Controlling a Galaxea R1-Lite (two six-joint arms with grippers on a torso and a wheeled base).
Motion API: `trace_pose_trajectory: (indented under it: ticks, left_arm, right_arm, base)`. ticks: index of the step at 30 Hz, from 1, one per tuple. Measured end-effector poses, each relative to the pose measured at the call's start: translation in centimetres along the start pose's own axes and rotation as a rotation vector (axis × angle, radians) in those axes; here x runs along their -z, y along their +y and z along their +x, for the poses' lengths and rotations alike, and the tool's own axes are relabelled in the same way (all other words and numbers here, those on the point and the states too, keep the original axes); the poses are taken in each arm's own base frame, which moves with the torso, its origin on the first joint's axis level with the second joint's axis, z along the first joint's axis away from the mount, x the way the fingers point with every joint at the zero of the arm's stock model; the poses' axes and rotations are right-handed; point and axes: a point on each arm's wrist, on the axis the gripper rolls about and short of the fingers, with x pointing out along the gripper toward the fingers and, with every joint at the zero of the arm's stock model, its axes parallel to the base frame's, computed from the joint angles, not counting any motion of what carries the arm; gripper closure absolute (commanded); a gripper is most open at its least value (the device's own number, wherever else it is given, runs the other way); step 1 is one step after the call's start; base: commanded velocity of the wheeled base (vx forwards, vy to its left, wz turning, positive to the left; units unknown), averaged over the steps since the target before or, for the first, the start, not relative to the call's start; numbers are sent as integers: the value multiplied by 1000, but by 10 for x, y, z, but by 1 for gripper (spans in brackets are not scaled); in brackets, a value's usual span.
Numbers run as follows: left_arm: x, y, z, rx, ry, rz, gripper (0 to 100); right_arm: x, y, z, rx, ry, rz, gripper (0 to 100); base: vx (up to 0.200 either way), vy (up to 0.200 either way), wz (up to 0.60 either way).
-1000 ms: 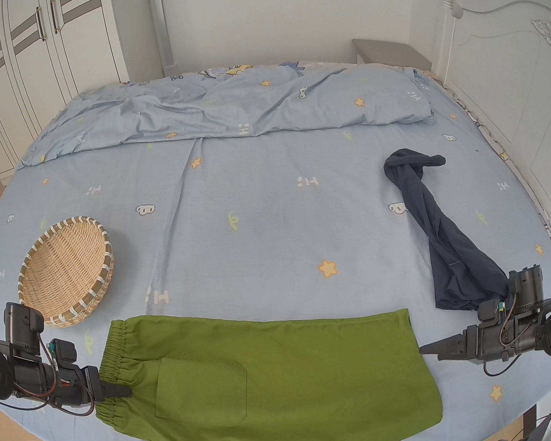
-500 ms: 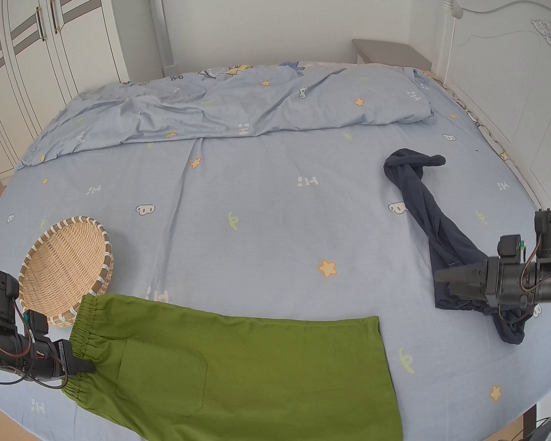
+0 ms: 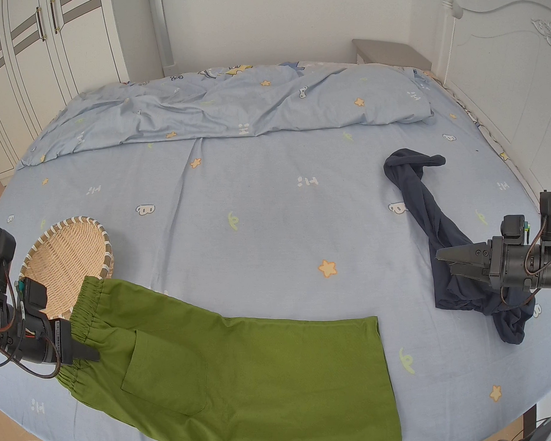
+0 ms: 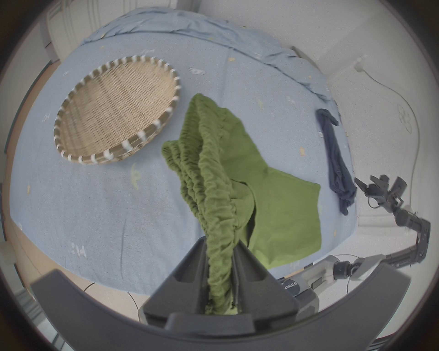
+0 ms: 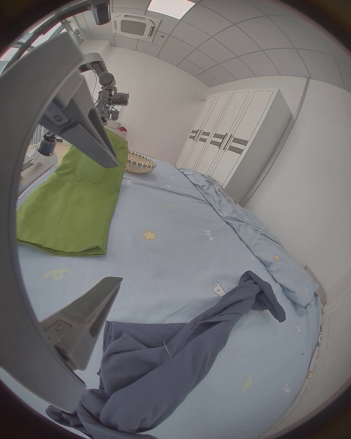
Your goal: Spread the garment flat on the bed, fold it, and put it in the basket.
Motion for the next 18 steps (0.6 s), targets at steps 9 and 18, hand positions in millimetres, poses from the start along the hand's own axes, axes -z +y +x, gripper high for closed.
trace_pose_trajectory:
  ticks: [9, 18]
  left_arm:
    - [8, -58, -16, 78, -4, 142, 100]
    - [27, -112, -23, 213, 59, 233, 100]
  right_arm:
    - [1, 1, 0, 0, 9, 4, 0]
    - [3, 1, -1, 17, 7, 7, 0]
  base:
    - [0, 0, 0]
    - [0, 0, 0]
